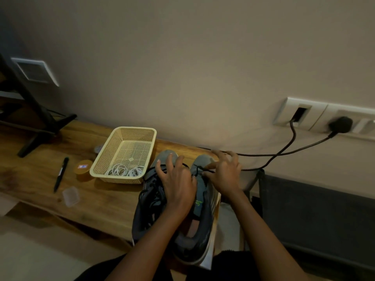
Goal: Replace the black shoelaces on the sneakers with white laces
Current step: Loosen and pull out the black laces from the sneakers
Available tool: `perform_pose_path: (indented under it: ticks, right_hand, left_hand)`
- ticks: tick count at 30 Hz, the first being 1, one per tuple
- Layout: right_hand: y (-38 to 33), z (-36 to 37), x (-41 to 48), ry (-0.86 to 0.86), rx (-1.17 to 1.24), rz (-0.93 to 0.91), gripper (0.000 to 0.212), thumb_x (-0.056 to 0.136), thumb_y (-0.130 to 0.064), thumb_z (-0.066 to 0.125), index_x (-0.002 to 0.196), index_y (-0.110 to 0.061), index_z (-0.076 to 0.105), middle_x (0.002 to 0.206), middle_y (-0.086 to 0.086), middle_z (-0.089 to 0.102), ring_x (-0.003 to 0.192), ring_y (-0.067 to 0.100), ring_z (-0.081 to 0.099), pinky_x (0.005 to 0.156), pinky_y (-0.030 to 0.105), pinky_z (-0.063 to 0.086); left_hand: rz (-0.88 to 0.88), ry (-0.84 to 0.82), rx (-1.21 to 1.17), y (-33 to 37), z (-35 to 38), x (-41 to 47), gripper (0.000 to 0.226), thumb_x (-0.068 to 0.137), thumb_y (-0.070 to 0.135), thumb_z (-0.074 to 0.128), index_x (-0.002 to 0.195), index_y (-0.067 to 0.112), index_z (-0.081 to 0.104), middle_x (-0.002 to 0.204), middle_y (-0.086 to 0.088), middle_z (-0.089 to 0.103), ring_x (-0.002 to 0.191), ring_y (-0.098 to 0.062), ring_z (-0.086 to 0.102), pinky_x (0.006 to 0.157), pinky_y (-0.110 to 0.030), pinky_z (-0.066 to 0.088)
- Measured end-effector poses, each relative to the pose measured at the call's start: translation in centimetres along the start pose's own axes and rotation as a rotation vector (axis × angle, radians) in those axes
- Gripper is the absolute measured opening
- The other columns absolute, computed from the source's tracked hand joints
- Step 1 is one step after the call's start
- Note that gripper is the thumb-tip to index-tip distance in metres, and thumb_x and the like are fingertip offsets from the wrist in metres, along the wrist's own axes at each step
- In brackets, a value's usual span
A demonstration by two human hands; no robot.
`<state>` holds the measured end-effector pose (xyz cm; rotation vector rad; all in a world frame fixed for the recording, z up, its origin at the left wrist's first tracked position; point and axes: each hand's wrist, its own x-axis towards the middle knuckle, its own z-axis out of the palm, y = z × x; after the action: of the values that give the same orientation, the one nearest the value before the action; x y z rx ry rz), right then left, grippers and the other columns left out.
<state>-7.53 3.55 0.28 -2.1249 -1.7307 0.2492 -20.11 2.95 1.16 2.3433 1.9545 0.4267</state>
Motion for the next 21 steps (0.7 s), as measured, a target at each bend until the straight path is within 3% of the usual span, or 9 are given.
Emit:
perform_pose_path:
  ticks: [5,9,13,15,19,21]
  right_hand:
    - [-0.3,1.3,0.0,-0.014,0.035,-0.051,0.041,0.08,-0.033,0.07,0.119,-0.025,0.063,0.146,-0.012,0.035,0.133,0.022,0.018,0.101,0.035,0.023]
    - [-0.7,2.0,0.1,-0.001,0.135,-0.038,0.017,0.082,-0.026,0.068,0.099,-0.024,0.073,0.14,-0.011,0.044,0.128,0.02,0.022,0.102,0.034,0.022]
    - [-0.8,2.0,-0.1,-0.038,0.35,0.08,0.005,0.083,-0.024,0.068,0.082,-0.029,0.068,0.125,-0.01,0.045,0.121,0.017,0.025,0.101,0.035,0.022]
    - [-1.1,1.7,-0.1,-0.04,0.433,0.176,0.014,0.083,-0.024,0.068,0.075,-0.03,0.059,0.12,-0.01,0.045,0.119,0.016,0.026,0.102,0.038,0.023]
    - [-0.1,0.7,0.8,0.201,0.682,0.481,0.005,0.083,-0.019,0.068,0.087,-0.018,0.069,0.108,-0.003,0.059,0.114,0.021,0.045,0.09,0.031,0.032]
    - [0.6,0.3,0.9,0.295,0.776,0.581,0.005,0.083,-0.019,0.067,0.079,-0.021,0.069,0.096,0.002,0.066,0.108,0.028,0.054,0.087,0.033,0.038]
  left_hand:
    - [-0.003,-0.015,0.001,0.1,-0.1,0.1,0.024,0.092,0.034,0.052,0.102,0.02,0.068,0.147,0.005,0.035,0.143,-0.022,0.009,0.111,-0.05,-0.003]
    - [-0.001,-0.02,0.006,0.1,0.1,0.1,0.024,0.092,0.036,0.052,0.102,0.021,0.069,0.148,0.007,0.034,0.143,-0.021,0.009,0.109,-0.049,-0.005]
    - [-0.023,-0.007,-0.018,0.1,0.2,0.0,0.022,0.092,0.035,0.053,0.098,0.021,0.069,0.146,0.007,0.037,0.142,-0.022,0.012,0.11,-0.049,-0.004]
    - [-0.025,-0.006,-0.018,0.1,0.1,0.1,0.022,0.092,0.034,0.052,0.098,0.021,0.069,0.146,0.007,0.038,0.142,-0.022,0.013,0.111,-0.049,-0.002]
    - [-0.044,0.003,-0.048,-0.1,0.2,0.2,0.022,0.091,0.031,0.052,0.097,0.02,0.07,0.144,0.007,0.04,0.141,-0.021,0.015,0.111,-0.049,0.0]
    - [-0.043,-0.012,-0.048,-0.2,0.2,0.2,0.023,0.092,0.031,0.052,0.095,0.02,0.071,0.145,0.007,0.038,0.141,-0.021,0.014,0.111,-0.049,-0.002]
